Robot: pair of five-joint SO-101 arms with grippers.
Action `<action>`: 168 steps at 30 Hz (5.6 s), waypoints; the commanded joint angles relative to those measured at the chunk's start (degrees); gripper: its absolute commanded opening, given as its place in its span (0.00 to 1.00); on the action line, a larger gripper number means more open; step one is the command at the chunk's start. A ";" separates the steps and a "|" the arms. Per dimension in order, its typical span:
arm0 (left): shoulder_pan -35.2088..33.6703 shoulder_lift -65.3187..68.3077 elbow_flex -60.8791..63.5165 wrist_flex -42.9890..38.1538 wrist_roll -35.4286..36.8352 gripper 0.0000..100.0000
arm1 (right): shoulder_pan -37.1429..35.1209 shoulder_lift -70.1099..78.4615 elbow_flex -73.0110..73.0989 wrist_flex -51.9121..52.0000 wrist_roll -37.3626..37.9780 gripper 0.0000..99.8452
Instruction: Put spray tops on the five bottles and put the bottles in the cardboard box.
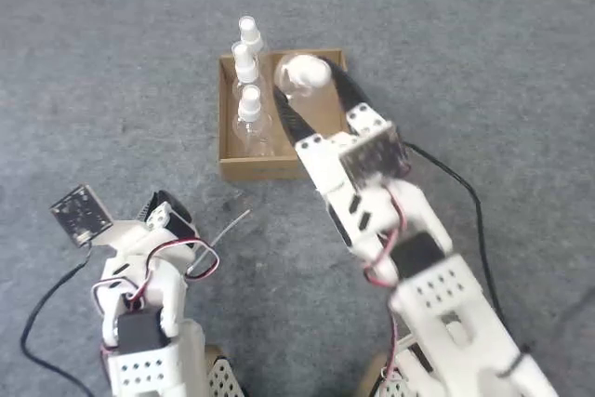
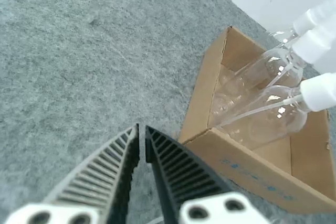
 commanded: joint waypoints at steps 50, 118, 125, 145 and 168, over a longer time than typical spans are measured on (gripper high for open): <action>-4.40 -0.79 0.31 -5.36 -0.44 0.02 | 9.01 73.80 -44.92 -13.14 -5.19 0.12; -4.40 -0.79 0.92 -5.54 -0.44 0.02 | 7.78 17.80 -25.67 39.87 -5.10 0.26; -4.40 -0.79 0.92 -5.45 -0.44 0.02 | 7.69 13.76 -25.67 55.34 -1.58 0.26; -4.40 -0.79 0.92 -5.45 -0.44 0.02 | 0.84 18.24 -25.32 72.92 12.48 0.26; -4.40 -0.79 1.01 -5.45 -0.44 0.01 | 4.88 48.57 -37.10 70.73 22.24 0.26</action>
